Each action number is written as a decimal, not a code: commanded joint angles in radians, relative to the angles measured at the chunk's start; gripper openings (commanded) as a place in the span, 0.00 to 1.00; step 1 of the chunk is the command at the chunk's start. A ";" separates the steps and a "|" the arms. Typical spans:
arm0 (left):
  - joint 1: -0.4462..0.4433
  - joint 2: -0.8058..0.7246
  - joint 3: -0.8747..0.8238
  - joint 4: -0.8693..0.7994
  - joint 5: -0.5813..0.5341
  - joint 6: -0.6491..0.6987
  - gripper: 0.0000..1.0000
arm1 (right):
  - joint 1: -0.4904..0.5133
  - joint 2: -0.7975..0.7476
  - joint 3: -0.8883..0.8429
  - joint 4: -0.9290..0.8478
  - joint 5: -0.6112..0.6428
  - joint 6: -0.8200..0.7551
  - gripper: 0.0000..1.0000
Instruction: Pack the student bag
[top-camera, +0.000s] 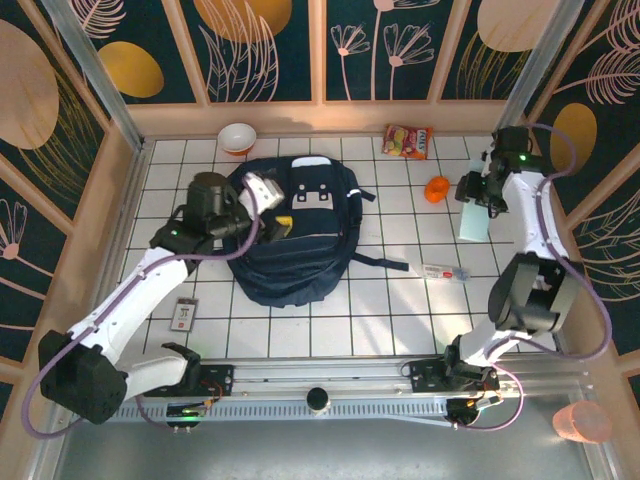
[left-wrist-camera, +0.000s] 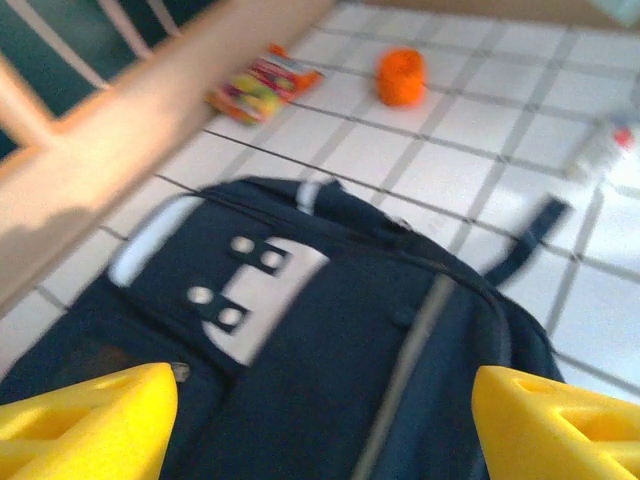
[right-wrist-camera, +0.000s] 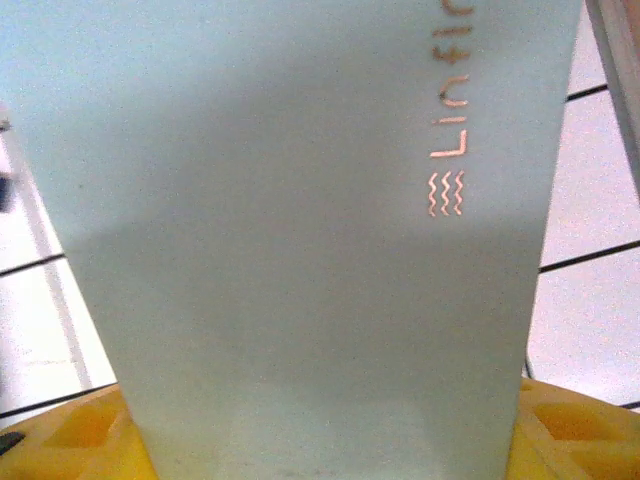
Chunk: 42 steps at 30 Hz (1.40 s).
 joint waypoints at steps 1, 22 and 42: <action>-0.070 0.057 -0.052 -0.137 0.000 0.265 0.76 | 0.047 -0.094 -0.071 -0.020 -0.152 0.144 0.51; -0.209 0.126 -0.101 0.195 -0.276 0.015 0.23 | 0.196 -0.441 -0.470 0.337 -0.389 0.509 0.47; -0.210 0.126 0.143 0.259 -0.301 -0.384 0.00 | 0.673 -0.446 -0.633 0.786 -0.357 1.310 0.47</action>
